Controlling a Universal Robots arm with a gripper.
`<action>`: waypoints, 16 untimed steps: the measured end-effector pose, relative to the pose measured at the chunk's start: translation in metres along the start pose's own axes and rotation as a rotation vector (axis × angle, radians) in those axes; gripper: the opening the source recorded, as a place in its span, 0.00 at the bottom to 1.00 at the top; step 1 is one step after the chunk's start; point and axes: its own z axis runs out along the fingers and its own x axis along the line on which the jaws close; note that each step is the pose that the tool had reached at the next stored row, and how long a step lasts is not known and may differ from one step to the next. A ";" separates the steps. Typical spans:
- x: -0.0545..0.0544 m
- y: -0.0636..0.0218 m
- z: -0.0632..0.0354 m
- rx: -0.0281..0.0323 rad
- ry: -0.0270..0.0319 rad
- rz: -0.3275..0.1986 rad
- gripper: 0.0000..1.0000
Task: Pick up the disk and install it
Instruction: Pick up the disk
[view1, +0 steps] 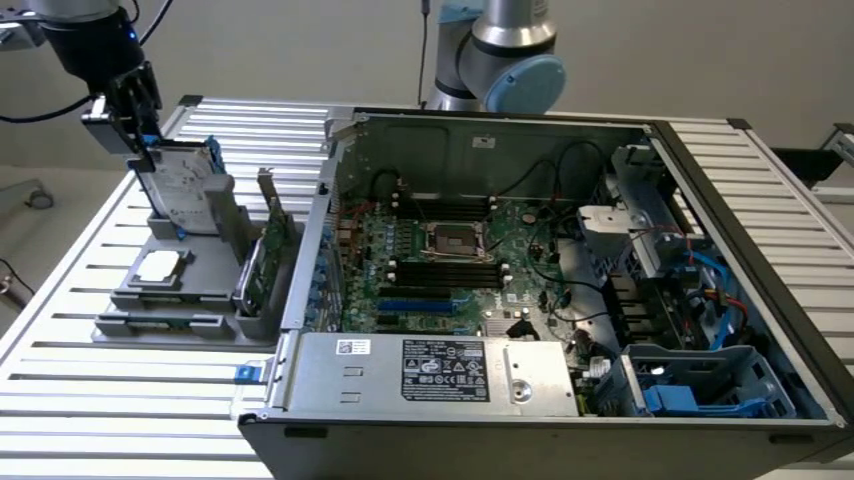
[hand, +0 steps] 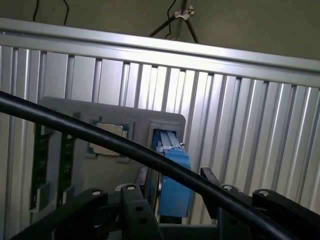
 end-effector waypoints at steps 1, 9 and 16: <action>0.000 0.0001 0.0014 -0.0002 0.0009 0.000 0.54; 0.000 0.0007 0.0078 -0.0009 0.0061 -0.002 0.54; 0.000 0.0022 0.0115 -0.0008 0.0062 -0.002 0.54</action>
